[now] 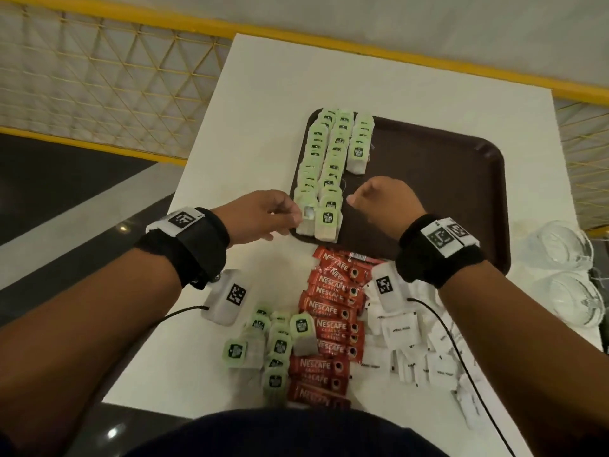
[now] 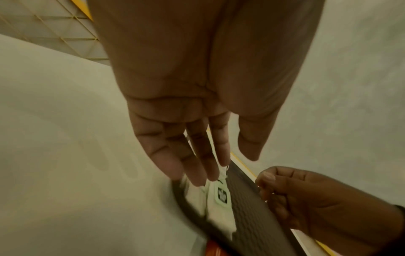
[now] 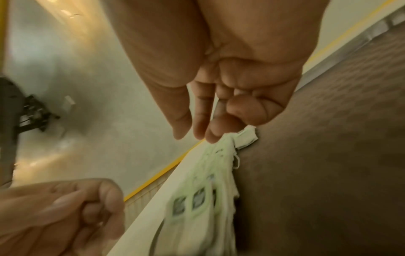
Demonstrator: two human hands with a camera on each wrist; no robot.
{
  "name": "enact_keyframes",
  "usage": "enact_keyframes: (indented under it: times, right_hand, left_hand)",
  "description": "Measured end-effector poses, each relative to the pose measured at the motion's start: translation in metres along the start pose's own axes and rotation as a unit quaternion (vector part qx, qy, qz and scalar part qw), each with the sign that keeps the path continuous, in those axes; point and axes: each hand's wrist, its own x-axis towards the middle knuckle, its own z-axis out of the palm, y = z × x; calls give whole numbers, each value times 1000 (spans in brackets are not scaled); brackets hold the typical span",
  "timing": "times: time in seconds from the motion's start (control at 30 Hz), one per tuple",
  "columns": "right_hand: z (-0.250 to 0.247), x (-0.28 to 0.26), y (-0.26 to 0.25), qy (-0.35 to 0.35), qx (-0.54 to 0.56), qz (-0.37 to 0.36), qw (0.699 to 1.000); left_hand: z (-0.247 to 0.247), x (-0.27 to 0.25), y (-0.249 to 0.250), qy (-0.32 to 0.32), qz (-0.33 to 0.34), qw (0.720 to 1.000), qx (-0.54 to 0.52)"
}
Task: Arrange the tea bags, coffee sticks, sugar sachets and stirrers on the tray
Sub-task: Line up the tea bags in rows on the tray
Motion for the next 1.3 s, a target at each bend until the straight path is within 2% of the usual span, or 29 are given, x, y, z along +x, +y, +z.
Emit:
enact_keyframes:
  times: [0.17, 0.3, 0.5, 0.7, 0.87, 1.07, 1.3]
  right_hand:
    - [31, -76, -18, -157, -73, -47, 984]
    - [66, -114, -23, -228, -170, -96, 954]
    - [104, -134, -18, -212, -275, -122, 930]
    - [111, -137, -20, -191, -301, -129, 925]
    - [113, -136, -19, -194, -296, -124, 927]
    - [111, -136, -20, -194, -278, -110, 934]
    - [112, -136, -25, -188, -271, -113, 937]
  left_hand:
    - [7, -47, -33, -63, 8, 989, 132]
    - [18, -67, -53, -98, 3, 970, 222]
    - [28, -73, -74, -111, 19, 948, 299]
    - [39, -70, -84, -106, 38, 931, 347]
    - [36, -76, -81, -111, 13, 940, 321]
    - [38, -89, -89, -151, -18, 921, 358]
    - [50, -91, -94, -118, -9, 939, 322]
